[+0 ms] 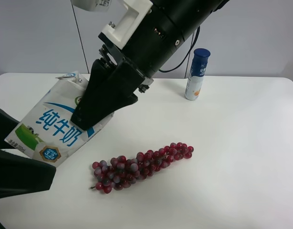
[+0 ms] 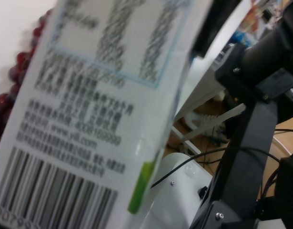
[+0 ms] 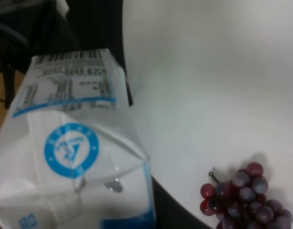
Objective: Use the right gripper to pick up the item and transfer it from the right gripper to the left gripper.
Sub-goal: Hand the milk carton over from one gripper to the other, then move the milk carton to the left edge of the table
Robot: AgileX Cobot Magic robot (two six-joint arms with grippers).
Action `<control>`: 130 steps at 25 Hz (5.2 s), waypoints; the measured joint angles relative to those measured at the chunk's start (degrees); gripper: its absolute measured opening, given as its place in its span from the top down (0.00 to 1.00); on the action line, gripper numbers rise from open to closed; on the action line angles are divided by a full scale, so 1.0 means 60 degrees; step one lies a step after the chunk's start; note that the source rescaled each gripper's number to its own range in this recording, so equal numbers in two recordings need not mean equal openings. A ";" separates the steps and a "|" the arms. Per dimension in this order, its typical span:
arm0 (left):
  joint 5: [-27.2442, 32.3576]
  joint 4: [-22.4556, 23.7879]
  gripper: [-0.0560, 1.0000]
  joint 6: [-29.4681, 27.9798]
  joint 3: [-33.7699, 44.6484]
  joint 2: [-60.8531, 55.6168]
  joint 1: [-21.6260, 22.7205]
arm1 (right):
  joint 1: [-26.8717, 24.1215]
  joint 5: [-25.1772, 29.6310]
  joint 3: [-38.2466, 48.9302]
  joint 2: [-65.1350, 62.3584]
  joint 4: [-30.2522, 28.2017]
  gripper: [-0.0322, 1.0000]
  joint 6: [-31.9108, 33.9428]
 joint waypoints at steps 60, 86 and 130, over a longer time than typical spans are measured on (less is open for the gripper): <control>0.0623 0.0118 0.92 0.2475 -0.0959 0.1520 0.0000 | 0.0036 0.0237 0.0000 -0.0007 0.0412 0.97 -0.0512; 0.0692 0.0332 0.94 0.2512 -0.0960 0.1520 0.0000 | 0.0036 -0.0028 0.0000 -0.0701 -0.0748 0.00 0.0857; 0.0522 0.0339 0.94 0.2514 -0.0960 0.1520 0.0000 | 0.0036 -0.1393 0.8722 -1.4747 -0.9014 0.00 0.9691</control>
